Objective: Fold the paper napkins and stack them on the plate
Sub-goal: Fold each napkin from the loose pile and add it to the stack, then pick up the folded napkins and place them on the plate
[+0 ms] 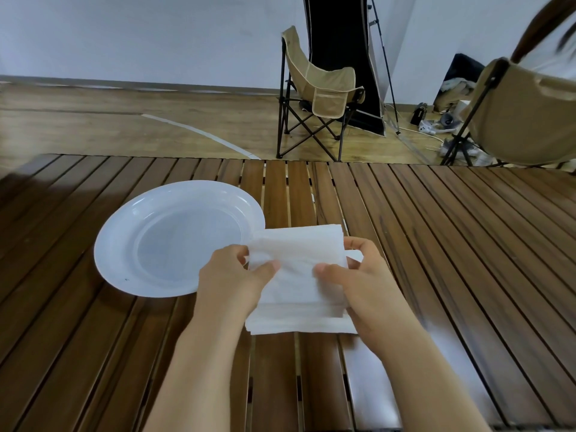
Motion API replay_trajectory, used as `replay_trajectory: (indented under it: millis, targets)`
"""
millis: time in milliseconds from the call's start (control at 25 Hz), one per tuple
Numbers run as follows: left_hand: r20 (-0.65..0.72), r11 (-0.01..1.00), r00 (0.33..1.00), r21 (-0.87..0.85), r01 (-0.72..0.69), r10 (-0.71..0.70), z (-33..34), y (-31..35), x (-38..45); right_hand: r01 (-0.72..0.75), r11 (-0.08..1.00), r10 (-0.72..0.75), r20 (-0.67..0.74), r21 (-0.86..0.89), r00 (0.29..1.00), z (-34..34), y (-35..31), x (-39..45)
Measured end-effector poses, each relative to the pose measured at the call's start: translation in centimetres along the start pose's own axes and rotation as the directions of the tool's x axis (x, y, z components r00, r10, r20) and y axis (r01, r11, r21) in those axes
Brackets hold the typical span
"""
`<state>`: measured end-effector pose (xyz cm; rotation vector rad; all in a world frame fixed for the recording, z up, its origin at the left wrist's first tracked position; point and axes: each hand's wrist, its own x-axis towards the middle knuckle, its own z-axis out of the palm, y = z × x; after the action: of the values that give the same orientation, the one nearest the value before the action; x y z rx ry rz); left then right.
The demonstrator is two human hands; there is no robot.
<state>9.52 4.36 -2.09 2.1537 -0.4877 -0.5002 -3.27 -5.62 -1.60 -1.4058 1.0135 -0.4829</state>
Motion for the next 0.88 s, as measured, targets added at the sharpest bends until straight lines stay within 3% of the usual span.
replay_trajectory:
  millis: [160, 280, 400, 520, 640, 880]
  targets:
    - [0.038, 0.985, 0.997, -0.165, -0.055, 0.062, -1.6, 0.0, -0.7, 0.035, 0.948, -0.086, 0.148, 0.318, 0.985, -1.0, -0.7, -0.5]
    - [0.105, 0.925, 0.987, -0.374, -0.074, 0.122, -2.3, 0.6, -1.7, 0.095, 0.927, -0.198, 0.258, 0.364, 0.946, -1.5, -1.3, -1.2]
    - [0.110, 0.871, 0.986, -0.488, -0.058, 0.128, -2.2, 1.1, -1.8, 0.140, 0.907, -0.242, 0.217, 0.397, 0.946, -1.4, -1.6, -1.5]
    - [0.104, 0.798, 0.994, -0.601, 0.041, 0.028, -1.6, 1.1, -1.5, 0.046, 0.880, -0.122, 0.132, 0.473, 0.984, -0.8, -0.9, -0.8]
    - [0.126, 0.740, 0.991, -0.663, 0.115, -0.041, -1.8, 0.7, -1.4, -0.117, 0.827, 0.039, 0.152, 0.549, 0.988, 0.0, -0.2, -0.8]
    - [0.167, 0.797, 0.986, -0.597, 0.093, 0.010, -3.4, -0.3, -1.7, -0.143, 0.837, 0.066, 0.161, 0.528, 0.985, -0.2, -0.1, -1.1]
